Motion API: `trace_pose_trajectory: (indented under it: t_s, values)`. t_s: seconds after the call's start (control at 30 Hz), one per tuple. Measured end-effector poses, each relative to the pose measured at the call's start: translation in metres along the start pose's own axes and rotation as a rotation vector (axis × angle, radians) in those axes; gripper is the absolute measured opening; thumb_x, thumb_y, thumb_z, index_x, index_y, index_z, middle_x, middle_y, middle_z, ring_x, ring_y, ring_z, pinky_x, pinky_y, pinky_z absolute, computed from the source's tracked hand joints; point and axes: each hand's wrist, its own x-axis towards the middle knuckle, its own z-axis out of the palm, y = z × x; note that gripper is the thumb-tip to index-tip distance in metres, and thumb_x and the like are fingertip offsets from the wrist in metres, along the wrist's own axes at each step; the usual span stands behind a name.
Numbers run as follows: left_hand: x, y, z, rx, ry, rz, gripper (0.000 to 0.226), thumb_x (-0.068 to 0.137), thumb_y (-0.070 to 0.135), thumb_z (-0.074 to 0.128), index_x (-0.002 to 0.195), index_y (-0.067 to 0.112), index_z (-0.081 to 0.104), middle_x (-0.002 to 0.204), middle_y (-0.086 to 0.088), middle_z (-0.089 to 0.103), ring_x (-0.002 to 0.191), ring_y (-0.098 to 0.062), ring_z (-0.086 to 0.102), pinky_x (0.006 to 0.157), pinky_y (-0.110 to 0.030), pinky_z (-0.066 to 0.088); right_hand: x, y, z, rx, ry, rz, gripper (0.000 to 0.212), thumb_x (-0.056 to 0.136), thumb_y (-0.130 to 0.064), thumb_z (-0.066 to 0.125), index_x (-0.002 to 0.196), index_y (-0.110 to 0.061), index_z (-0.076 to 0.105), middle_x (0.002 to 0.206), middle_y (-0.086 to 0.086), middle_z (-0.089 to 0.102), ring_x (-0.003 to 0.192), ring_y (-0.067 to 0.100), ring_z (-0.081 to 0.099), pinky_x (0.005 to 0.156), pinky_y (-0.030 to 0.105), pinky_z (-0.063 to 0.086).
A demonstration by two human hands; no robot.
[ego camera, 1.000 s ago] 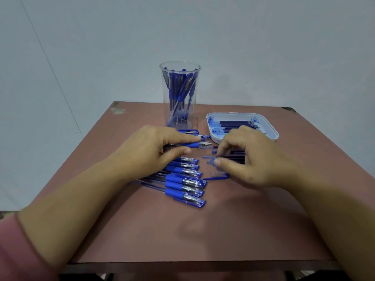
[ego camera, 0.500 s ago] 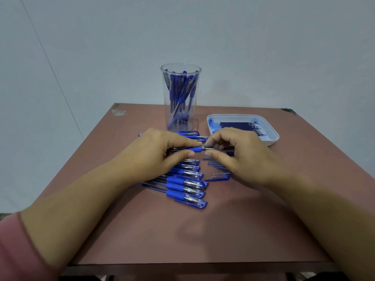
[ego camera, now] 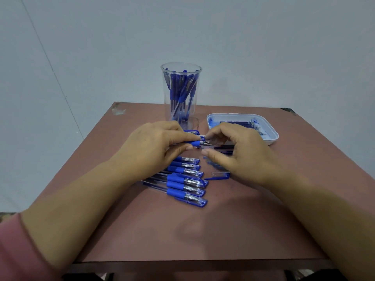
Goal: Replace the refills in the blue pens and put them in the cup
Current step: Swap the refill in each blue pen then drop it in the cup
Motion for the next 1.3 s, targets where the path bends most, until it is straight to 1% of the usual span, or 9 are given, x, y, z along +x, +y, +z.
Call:
trace_pose_trajectory:
  t_s: [0.1, 0.23, 0.4, 0.53, 0.67, 0.83, 1.0, 1.13, 1.3]
  values:
    - [-0.0019, 0.0010, 0.0014, 0.033, 0.025, -0.018, 0.037, 0.095, 0.046, 0.045, 0.121, 0.032, 0.068, 0.087, 0.013, 0.061, 0.075, 0.001, 0.044, 0.056, -0.025, 0.043, 0.0005, -0.0014, 0.0012, -0.034, 0.006, -0.007, 0.018, 0.092, -0.037, 0.059, 0.103, -0.025, 0.068, 0.090, -0.013, 0.066, 0.087, 0.005, 0.060, 0.077, 0.030, 0.051]
    - [-0.0033, 0.0036, 0.0040, 0.030, 0.030, -0.035, 0.036, 0.095, 0.046, 0.046, 0.118, 0.031, 0.069, 0.088, 0.013, 0.062, 0.077, 0.002, 0.045, 0.059, -0.023, 0.043, 0.0003, -0.0010, 0.0023, -0.040, 0.010, -0.021, 0.013, 0.088, -0.027, 0.068, 0.100, -0.023, 0.067, 0.090, -0.012, 0.066, 0.086, 0.005, 0.061, 0.077, 0.027, 0.051]
    - [-0.0032, 0.0047, 0.0054, -0.003, 0.025, -0.072, 0.037, 0.093, 0.049, 0.046, 0.119, 0.033, 0.068, 0.088, 0.014, 0.060, 0.076, 0.001, 0.046, 0.061, -0.026, 0.046, -0.0018, -0.0027, -0.0002, 0.007, 0.006, 0.046, 0.024, 0.091, -0.043, 0.059, 0.105, -0.025, 0.067, 0.089, -0.013, 0.065, 0.085, 0.004, 0.061, 0.075, 0.025, 0.050]
    - [-0.0032, 0.0060, 0.0070, -0.027, 0.022, -0.070, 0.036, 0.094, 0.047, 0.047, 0.117, 0.032, 0.069, 0.086, 0.015, 0.059, 0.076, -0.001, 0.048, 0.063, -0.029, 0.049, -0.0019, -0.0014, 0.0010, 0.005, 0.010, 0.041, 0.011, 0.091, -0.029, 0.063, 0.097, -0.021, 0.068, 0.084, -0.012, 0.065, 0.081, 0.007, 0.061, 0.074, 0.029, 0.051]
    - [-0.0026, 0.0067, 0.0063, -0.055, 0.027, -0.074, 0.034, 0.094, 0.046, 0.048, 0.116, 0.030, 0.069, 0.090, 0.012, 0.063, 0.079, -0.007, 0.057, 0.065, -0.032, 0.052, -0.0035, -0.0024, -0.0010, 0.050, 0.018, 0.081, 0.029, 0.086, -0.043, 0.067, 0.112, -0.032, 0.059, 0.091, -0.013, 0.062, 0.086, 0.006, 0.060, 0.074, 0.019, 0.049]
    - [-0.0025, 0.0057, 0.0062, -0.053, 0.013, -0.081, 0.035, 0.095, 0.047, 0.047, 0.117, 0.030, 0.069, 0.092, 0.012, 0.064, 0.081, -0.006, 0.058, 0.068, -0.033, 0.052, -0.0018, -0.0013, 0.0007, 0.035, 0.000, 0.064, 0.013, 0.091, -0.032, 0.063, 0.100, -0.023, 0.068, 0.082, -0.012, 0.066, 0.078, 0.007, 0.061, 0.069, 0.025, 0.050]
    - [-0.0022, 0.0048, 0.0064, -0.063, 0.009, -0.084, 0.037, 0.094, 0.047, 0.048, 0.118, 0.029, 0.069, 0.092, 0.010, 0.065, 0.083, -0.008, 0.060, 0.068, -0.035, 0.053, -0.0025, -0.0013, -0.0020, 0.076, -0.004, 0.103, 0.046, 0.079, -0.047, 0.072, 0.122, -0.040, 0.054, 0.098, -0.019, 0.060, 0.093, 0.002, 0.058, 0.080, 0.012, 0.046]
    - [-0.0020, 0.0044, 0.0066, -0.055, -0.002, -0.076, 0.037, 0.094, 0.047, 0.047, 0.119, 0.029, 0.069, 0.090, 0.011, 0.063, 0.081, -0.006, 0.058, 0.068, -0.033, 0.053, 0.0001, -0.0008, 0.0003, 0.046, -0.010, 0.089, 0.020, 0.094, -0.037, 0.057, 0.102, -0.024, 0.069, 0.088, -0.011, 0.068, 0.084, 0.005, 0.062, 0.074, 0.028, 0.051]
    - [-0.0027, 0.0020, 0.0067, -0.045, 0.006, -0.094, 0.035, 0.093, 0.047, 0.051, 0.117, 0.029, 0.069, 0.088, 0.012, 0.063, 0.077, 0.000, 0.051, 0.066, -0.019, 0.044, 0.0004, -0.0001, -0.0001, 0.074, 0.017, 0.091, 0.010, 0.090, -0.022, 0.066, 0.099, -0.022, 0.069, 0.089, -0.009, 0.068, 0.084, 0.004, 0.062, 0.077, 0.020, 0.049]
